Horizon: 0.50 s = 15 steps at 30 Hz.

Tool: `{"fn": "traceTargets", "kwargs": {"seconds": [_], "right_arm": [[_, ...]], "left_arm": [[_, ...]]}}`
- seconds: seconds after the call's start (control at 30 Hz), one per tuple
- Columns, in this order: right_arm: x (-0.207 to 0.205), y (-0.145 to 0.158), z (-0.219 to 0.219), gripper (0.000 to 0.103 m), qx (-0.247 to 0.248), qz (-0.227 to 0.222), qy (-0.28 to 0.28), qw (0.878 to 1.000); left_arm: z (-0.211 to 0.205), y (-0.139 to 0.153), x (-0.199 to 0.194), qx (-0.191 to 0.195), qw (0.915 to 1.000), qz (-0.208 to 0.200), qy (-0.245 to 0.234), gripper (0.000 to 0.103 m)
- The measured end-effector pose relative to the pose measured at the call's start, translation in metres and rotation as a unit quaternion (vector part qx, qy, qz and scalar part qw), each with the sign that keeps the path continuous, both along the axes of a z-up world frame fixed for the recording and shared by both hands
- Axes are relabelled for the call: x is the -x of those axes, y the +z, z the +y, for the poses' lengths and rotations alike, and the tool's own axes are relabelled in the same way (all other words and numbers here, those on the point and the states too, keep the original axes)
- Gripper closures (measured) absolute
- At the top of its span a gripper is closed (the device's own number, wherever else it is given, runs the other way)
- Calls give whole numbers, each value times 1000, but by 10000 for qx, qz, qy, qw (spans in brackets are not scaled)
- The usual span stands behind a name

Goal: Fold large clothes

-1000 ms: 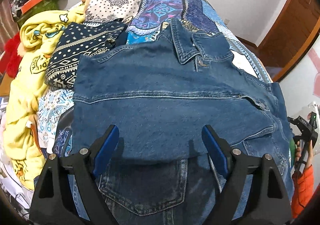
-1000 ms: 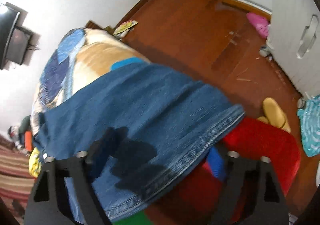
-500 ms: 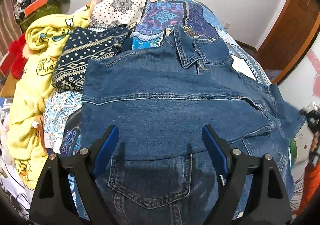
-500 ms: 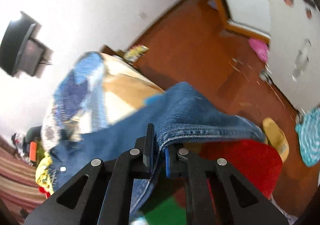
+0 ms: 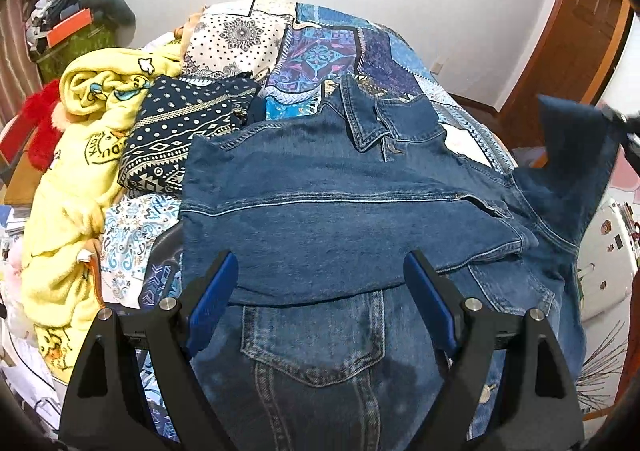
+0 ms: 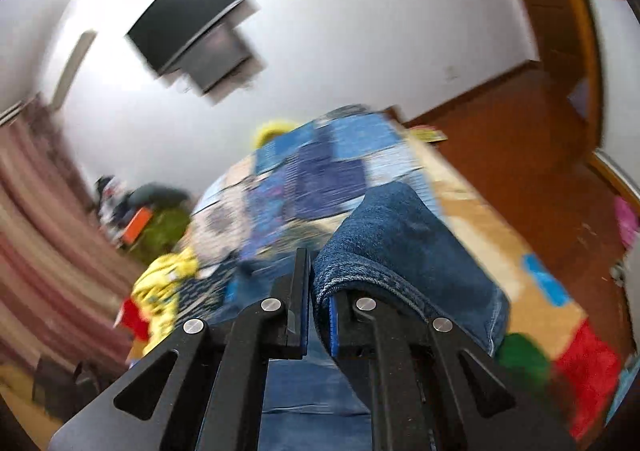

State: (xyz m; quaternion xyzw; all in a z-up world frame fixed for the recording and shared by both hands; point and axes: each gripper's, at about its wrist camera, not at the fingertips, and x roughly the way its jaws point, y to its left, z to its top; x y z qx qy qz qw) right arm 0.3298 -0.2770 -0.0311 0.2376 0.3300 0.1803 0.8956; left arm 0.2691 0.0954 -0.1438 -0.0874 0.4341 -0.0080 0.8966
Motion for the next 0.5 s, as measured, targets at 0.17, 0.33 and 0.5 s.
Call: {"fn": "traceTargets", "kwargs": {"seconds": [0.17, 0.33, 0.5], "right_arm": [[-11, -25, 71, 96, 71, 223, 733, 9970], [-11, -78, 138, 96, 451, 863, 1521, 9836], [-2, -120, 180, 96, 1043, 1363, 2044, 9637]], "left_arm": [[8, -1, 9, 35, 10000, -18, 16, 18], [16, -7, 14, 103, 9999, 56, 85, 18], [20, -9, 18, 158, 9998, 66, 138, 18]]}}
